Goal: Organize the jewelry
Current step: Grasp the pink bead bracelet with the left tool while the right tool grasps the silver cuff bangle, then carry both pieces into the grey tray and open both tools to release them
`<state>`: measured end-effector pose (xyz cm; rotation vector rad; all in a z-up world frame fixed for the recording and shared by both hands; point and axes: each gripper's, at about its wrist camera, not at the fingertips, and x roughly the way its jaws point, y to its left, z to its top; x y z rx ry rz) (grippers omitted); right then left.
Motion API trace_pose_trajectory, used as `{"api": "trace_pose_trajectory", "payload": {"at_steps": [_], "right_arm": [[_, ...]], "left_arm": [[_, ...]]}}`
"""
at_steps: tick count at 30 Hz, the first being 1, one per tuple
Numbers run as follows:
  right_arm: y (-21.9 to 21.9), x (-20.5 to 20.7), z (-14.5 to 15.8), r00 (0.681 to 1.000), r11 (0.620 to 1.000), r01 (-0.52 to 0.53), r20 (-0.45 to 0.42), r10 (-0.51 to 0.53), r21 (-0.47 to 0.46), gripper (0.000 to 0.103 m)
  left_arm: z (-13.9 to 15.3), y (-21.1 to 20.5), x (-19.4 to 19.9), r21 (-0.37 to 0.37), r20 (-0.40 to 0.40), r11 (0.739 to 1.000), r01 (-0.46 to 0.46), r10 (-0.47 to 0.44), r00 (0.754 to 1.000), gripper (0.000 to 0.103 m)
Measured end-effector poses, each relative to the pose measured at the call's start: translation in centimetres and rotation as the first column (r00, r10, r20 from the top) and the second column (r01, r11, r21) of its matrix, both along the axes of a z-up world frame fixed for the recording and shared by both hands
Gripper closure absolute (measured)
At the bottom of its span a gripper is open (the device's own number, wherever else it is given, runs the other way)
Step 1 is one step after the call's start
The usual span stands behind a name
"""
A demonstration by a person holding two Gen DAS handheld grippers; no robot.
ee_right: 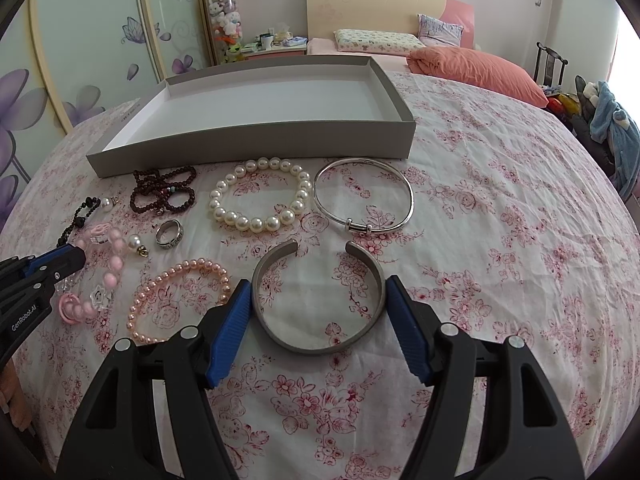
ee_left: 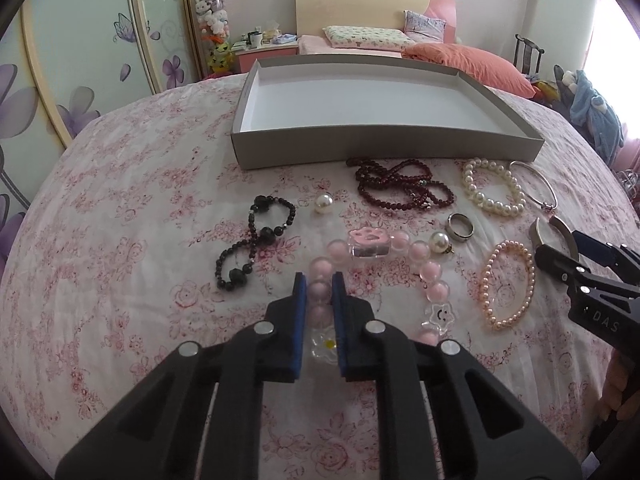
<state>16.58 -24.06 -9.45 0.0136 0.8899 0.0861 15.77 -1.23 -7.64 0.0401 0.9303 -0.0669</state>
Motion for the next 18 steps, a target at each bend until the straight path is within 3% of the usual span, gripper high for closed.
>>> {"api": "trace_pose_trajectory", "payload": {"at_steps": [7, 18], "right_arm": [[-0.7, -0.4, 0.3, 1.000, 1.000, 0.000, 0.020, -0.001, 0.019, 0.036], [-0.4, -1.8, 2.3, 0.994, 0.999, -0.026, 0.105, 0.022, 0.038, 0.036]], "left_arm": [[0.7, 0.7, -0.4, -0.038, 0.025, 0.999, 0.001, -0.001, 1.000, 0.090], [4.0, 0.6, -2.4, -0.107, 0.129, 0.993, 0.051, -0.037, 0.991, 0.090]]}}
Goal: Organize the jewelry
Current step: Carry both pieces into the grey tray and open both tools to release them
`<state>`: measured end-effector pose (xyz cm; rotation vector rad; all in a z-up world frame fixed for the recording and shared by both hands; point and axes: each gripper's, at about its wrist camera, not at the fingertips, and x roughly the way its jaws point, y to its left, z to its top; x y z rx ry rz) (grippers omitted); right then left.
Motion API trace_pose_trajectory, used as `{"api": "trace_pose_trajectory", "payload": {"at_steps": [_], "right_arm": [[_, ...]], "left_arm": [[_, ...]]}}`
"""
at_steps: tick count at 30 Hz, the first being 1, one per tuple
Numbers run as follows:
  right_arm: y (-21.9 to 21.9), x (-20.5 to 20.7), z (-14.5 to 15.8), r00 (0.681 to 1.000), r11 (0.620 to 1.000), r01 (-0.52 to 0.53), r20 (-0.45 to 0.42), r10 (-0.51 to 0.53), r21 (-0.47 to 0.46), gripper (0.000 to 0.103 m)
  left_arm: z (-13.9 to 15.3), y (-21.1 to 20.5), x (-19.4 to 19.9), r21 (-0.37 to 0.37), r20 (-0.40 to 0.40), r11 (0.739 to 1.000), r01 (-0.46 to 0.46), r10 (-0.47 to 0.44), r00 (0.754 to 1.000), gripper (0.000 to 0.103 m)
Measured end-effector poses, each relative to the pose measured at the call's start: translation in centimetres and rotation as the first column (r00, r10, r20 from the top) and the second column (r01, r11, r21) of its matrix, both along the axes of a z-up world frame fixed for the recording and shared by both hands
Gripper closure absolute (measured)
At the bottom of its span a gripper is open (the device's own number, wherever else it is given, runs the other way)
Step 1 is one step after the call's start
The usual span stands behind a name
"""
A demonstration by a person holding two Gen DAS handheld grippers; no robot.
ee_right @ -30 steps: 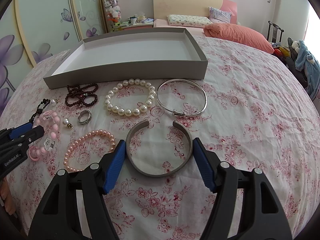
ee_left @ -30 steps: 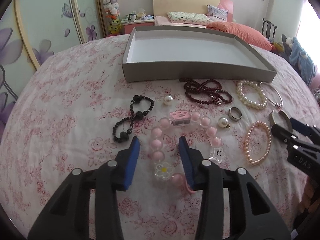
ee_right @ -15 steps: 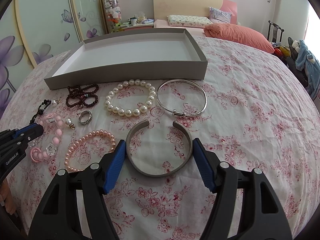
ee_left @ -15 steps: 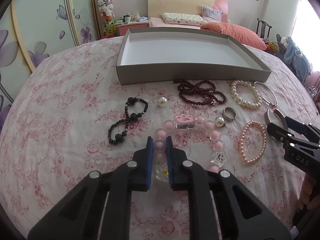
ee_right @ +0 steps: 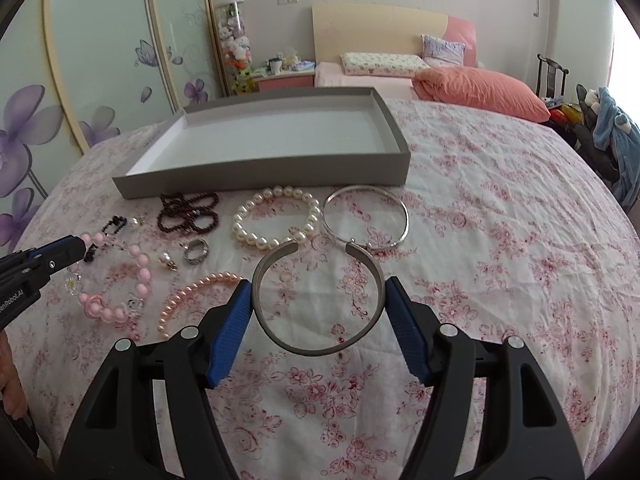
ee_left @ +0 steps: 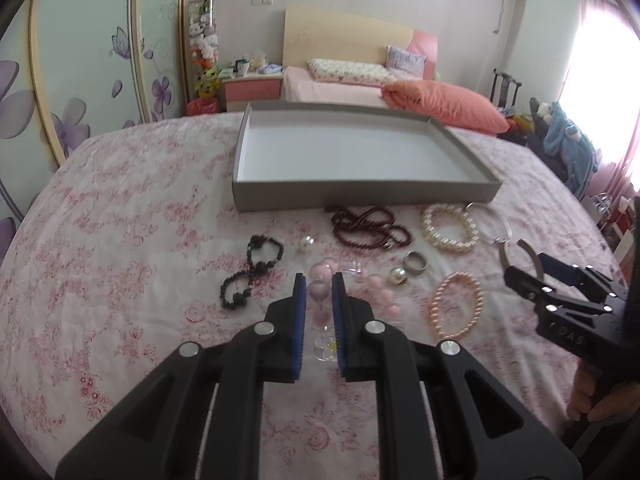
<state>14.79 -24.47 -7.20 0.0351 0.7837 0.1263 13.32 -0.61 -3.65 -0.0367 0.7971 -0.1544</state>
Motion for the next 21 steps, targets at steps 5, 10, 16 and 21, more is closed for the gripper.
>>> {"api": "trace_pose_trajectory", "payload": {"at_steps": [5, 10, 16, 21], "right_arm": [[0.4, -0.4, 0.8, 0.999, 1.000, -0.017, 0.029, 0.017, 0.008, 0.036], [0.7, -0.9, 1.3, 0.998, 0.999, -0.032, 0.054, 0.031, 0.017, 0.036], [0.8, -1.3, 2.1, 0.996, 0.999, -0.040, 0.081, 0.038, 0.028, 0.036], [0.8, -1.4, 2.8, 0.993, 0.998, -0.046, 0.109, 0.042, 0.035, 0.036]], "left_arm": [[1.4, -0.3, -1.0, -0.017, 0.040, 1.000, 0.016, -0.015, 0.999, 0.090], [2.7, -0.6, -1.7, -0.027, 0.073, 0.999, 0.029, -0.027, 0.997, 0.090], [3.6, -0.7, -2.2, -0.033, 0.097, 0.999, 0.038, -0.035, 0.995, 0.090], [4.2, -0.6, -2.3, -0.044, 0.114, 0.998, 0.038, -0.033, 0.993, 0.090]]}}
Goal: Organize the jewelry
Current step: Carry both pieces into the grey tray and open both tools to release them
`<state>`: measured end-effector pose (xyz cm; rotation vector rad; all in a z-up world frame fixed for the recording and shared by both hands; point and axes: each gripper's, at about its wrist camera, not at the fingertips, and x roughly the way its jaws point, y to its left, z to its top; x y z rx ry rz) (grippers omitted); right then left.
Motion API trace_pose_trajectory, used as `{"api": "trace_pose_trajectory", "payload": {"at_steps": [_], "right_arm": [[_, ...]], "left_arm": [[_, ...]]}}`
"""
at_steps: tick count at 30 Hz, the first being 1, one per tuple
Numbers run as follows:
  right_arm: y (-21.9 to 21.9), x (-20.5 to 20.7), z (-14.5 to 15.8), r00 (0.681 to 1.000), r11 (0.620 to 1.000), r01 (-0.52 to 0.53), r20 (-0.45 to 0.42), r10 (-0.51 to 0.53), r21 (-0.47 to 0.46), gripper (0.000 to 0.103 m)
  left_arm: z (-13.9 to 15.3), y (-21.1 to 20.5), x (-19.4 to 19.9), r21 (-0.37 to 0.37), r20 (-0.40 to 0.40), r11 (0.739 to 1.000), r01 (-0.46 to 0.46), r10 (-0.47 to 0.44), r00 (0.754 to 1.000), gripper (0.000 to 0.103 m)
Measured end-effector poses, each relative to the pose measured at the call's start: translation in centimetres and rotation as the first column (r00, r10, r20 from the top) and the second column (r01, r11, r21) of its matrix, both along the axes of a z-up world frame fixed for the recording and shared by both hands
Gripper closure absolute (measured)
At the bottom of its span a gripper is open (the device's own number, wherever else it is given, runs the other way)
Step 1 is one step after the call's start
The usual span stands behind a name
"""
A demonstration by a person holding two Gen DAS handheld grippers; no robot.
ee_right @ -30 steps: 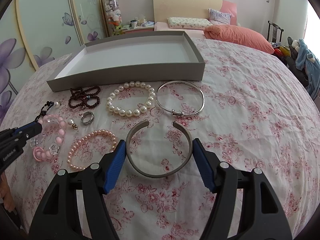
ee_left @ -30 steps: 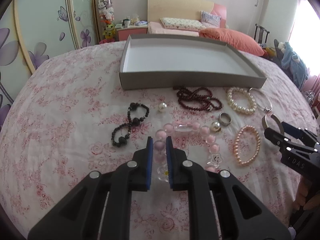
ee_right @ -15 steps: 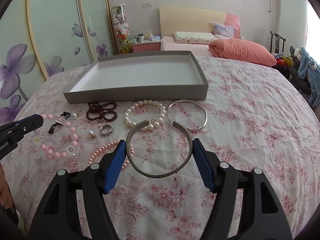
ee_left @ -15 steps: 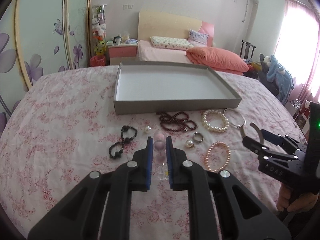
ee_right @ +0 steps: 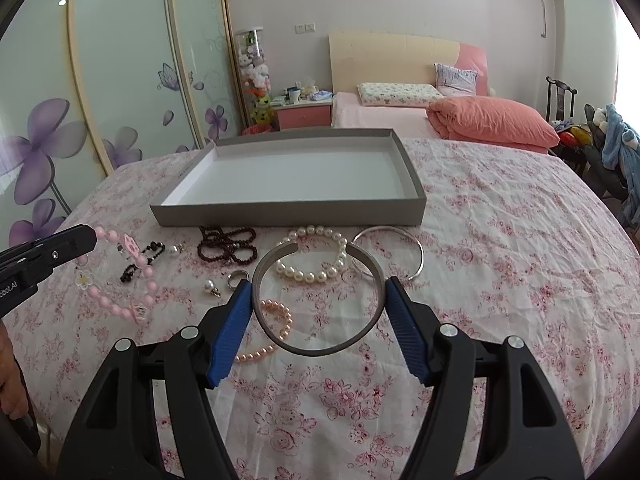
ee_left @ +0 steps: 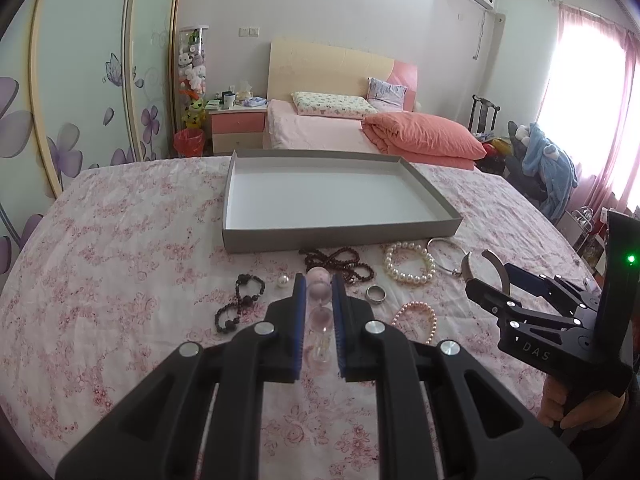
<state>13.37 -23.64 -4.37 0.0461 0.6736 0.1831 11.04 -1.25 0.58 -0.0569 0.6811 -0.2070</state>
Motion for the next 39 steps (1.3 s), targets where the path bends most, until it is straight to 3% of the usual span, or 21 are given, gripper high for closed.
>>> {"api": "trace_pose_trajectory", "payload": {"at_steps": [13, 25, 30, 39], "right_arm": [[0.6, 1.5, 4.5, 0.986, 1.000, -0.009, 0.167, 0.012, -0.020, 0.036], [1.0, 6.6, 6.9, 0.952, 0.999, 0.033, 0.306, -0.018, -0.042, 0.036], [1.3, 10.6, 6.2, 0.956, 0.999, 0.035, 0.294, -0.022, -0.040, 0.036], [1.8, 17.1, 2.1, 0.991, 0.999, 0.017, 0.130, -0.011, -0.045, 0.036]], "left_arm": [[3.8, 0.2, 2.1, 0.004, 0.080, 1.000, -0.025, 0.025, 0.996, 0.090], [7.0, -0.3, 8.5, 0.034, 0.151, 0.998, -0.051, 0.045, 0.988, 0.090], [5.7, -0.6, 12.9, 0.027, 0.109, 0.997, -0.072, 0.069, 0.992, 0.090], [2.7, -1.1, 18.6, 0.019, 0.034, 0.996, -0.086, 0.086, 0.996, 0.090]]}}
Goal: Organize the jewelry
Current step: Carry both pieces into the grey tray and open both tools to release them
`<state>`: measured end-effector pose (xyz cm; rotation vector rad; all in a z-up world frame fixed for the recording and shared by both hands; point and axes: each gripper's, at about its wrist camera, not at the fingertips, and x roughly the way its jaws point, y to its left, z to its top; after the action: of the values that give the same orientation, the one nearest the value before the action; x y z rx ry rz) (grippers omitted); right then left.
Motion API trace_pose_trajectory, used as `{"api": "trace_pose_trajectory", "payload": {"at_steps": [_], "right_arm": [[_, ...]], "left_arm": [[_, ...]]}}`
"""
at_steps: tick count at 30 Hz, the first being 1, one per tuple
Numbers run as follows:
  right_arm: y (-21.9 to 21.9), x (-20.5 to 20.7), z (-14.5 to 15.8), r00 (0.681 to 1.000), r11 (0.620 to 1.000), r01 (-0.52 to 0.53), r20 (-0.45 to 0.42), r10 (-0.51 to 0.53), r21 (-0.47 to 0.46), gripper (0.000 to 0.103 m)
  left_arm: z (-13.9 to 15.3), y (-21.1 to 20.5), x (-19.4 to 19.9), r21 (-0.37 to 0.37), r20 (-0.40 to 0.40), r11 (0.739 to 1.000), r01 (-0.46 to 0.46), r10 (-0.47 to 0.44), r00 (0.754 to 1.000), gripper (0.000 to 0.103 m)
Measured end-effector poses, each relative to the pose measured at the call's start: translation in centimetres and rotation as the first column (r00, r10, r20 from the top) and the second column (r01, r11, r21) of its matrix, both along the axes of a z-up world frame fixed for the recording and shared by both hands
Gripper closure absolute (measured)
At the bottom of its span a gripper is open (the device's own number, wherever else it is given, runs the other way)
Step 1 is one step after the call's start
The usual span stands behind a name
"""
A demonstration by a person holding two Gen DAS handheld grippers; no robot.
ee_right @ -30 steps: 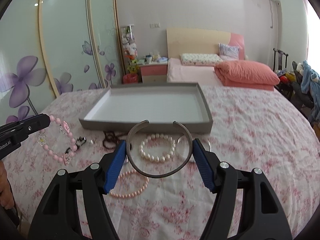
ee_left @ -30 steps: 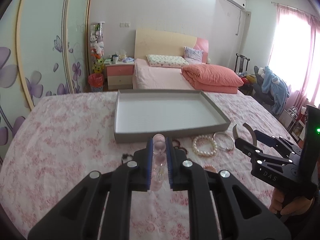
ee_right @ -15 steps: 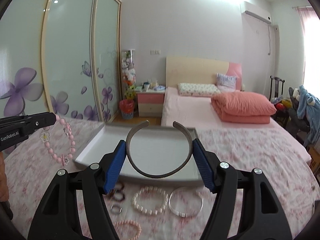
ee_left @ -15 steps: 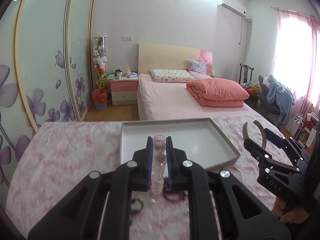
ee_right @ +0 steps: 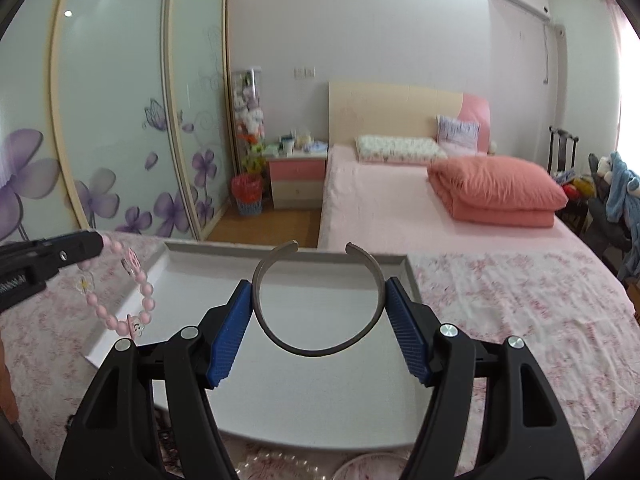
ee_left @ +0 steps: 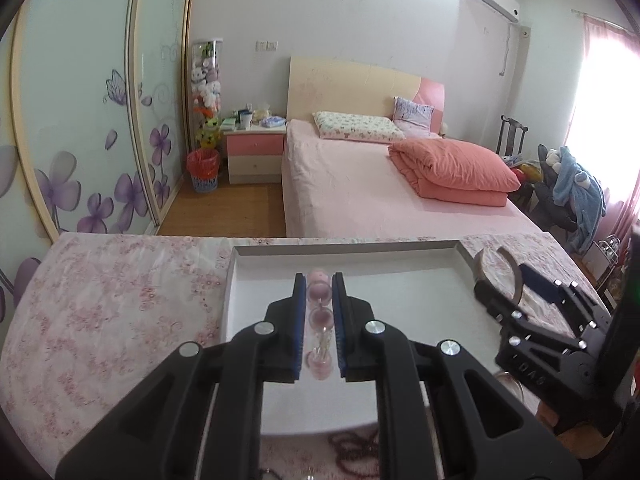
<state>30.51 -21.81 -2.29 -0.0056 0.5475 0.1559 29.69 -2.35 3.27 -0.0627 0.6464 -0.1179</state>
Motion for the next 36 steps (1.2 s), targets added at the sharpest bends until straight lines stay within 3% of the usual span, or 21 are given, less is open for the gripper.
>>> {"api": "trace_pose_trajectory", "payload": {"at_steps": [6, 15, 16, 18, 21, 36], "right_arm": [[1.1, 2.3, -2.3, 0.994, 0.999, -0.018, -0.106, 0.015, -0.026, 0.036], [1.5, 3.3, -3.7, 0.984, 1.000, -0.012, -0.177, 0.007, -0.025, 0.035], [1.4, 3.3, -3.8, 0.984, 1.000, -0.011, -0.177, 0.006, -0.024, 0.035], [1.2, 2.9, -3.6, 0.985, 1.000, -0.010, -0.170, 0.006, -0.019, 0.024], [0.6, 2.4, -3.1, 0.988, 1.000, -0.006, -0.153, 0.005, -0.006, 0.024], [-4.3, -0.3, 0.0, 0.994, 0.996, 0.069, -0.094, -0.064, 0.048, 0.024]], "left_arm": [[-2.1, 0.0, 2.4, 0.004, -0.045, 1.000, -0.004, 0.004, 0.999, 0.090], [-4.3, 0.1, 4.0, -0.001, -0.090, 1.000, -0.017, 0.017, 0.996, 0.089], [-4.4, 0.1, 4.1, -0.004, -0.092, 1.000, -0.018, 0.017, 0.996, 0.089], [-4.4, 0.1, 4.1, -0.012, -0.094, 1.000, -0.016, 0.015, 0.995, 0.087], [-4.1, 0.3, 4.1, -0.019, -0.086, 1.000, -0.016, 0.015, 0.996, 0.074], [-2.6, 3.4, 0.7, -0.026, -0.072, 0.996, -0.082, 0.080, 0.994, 0.070]]}}
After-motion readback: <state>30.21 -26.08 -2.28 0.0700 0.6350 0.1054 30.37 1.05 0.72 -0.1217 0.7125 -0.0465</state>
